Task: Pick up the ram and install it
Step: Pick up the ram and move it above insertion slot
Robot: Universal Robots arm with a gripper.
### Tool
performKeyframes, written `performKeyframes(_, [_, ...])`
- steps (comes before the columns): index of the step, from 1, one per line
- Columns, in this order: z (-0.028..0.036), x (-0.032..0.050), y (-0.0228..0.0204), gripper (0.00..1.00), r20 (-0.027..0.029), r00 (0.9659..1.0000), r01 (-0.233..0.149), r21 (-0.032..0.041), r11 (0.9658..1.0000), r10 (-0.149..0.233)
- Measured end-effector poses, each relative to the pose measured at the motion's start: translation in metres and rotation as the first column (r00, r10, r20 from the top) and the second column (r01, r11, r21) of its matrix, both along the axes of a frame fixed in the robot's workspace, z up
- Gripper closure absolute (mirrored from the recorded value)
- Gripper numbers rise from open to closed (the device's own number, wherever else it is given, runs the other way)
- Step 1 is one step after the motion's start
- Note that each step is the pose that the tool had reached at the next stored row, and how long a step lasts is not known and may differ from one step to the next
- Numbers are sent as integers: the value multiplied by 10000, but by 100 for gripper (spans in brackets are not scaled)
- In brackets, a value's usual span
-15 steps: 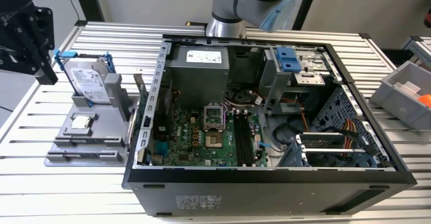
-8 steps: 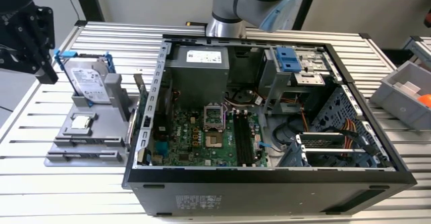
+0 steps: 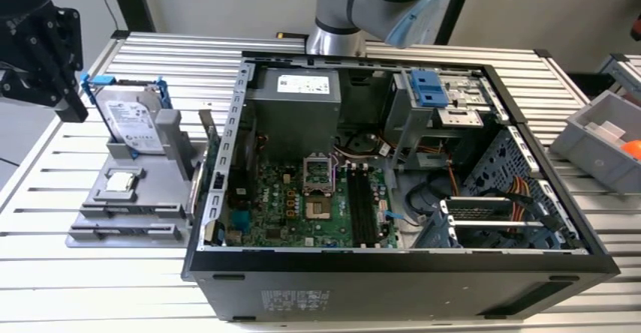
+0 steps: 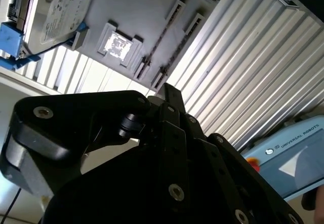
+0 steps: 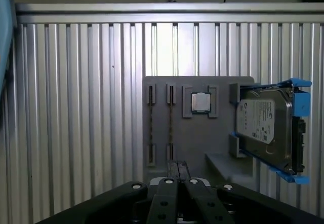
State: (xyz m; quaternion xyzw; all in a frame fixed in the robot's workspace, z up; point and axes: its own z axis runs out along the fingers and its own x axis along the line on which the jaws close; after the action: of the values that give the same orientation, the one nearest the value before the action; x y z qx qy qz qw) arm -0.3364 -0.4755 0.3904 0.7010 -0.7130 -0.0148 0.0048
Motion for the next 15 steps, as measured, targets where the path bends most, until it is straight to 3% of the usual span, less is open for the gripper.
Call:
performKeyframes(13, [0,0,5,100,0,9999,-132,0,9999,132])
performKeyframes(14, [0,0,5,0,-1,9999,-132,0,9999,132])
performKeyframes(15, [0,0,5,0,0,9999,-132,-1,9999,132])
